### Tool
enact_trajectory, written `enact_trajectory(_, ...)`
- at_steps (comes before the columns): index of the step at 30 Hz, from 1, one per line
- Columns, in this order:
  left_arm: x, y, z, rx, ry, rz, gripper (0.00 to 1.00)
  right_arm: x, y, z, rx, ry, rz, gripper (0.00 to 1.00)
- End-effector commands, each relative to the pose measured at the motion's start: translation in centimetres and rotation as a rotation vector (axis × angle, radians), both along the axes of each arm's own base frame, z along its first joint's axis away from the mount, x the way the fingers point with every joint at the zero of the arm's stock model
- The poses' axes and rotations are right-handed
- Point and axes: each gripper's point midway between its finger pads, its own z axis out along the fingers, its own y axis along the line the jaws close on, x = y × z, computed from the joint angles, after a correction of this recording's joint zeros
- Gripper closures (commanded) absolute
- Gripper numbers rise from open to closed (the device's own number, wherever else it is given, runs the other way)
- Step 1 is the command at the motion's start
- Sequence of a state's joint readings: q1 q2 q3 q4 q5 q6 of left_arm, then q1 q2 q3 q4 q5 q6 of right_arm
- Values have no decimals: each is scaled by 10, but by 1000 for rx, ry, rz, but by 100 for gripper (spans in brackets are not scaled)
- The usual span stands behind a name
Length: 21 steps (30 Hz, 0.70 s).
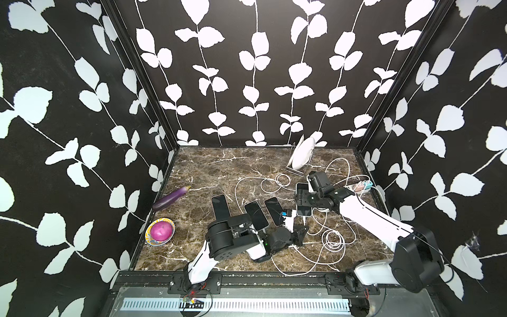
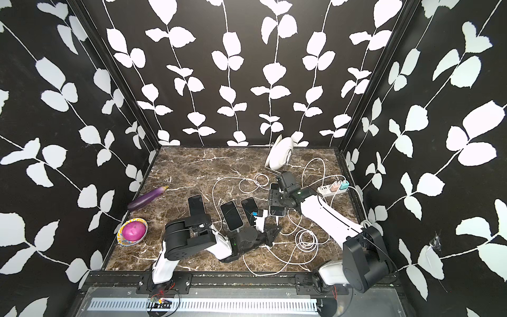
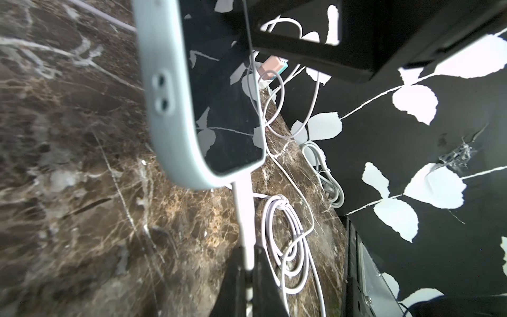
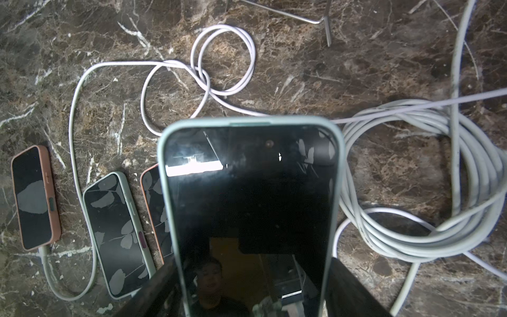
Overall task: Unplug the charging cable from the phone
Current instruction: Remove the charging cable from the phone.
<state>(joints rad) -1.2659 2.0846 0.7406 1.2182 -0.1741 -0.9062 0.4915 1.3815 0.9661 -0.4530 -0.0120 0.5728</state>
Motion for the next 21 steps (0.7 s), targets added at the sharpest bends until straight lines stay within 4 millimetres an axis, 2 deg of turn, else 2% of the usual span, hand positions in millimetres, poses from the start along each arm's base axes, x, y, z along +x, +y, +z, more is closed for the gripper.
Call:
enact_trajectory(1,2,-1,-1,17,9,8,100,24,-3,35,27,-116,-37,100)
enact_trajectory(8,-4,-5,-6,30,17,-11,100,41,-8,47,7,-164,-56,100)
enact_trajectory(16,-7,-6,-11,51,18,-28,100,47,-8,48,-22,-168,-40,100)
enact_trajectory(17,-8,-7,-11,54,17,-31,93,46,-10,48,-27,-162,-43,100)
enact_trajectory(18,-8,-6,-11,56,17,-34,64,43,-11,47,-39,-149,-44,100)
enact_trajectory(21,-8,3,-6,67,2,-21,9,37,-15,41,-64,-109,-38,100)
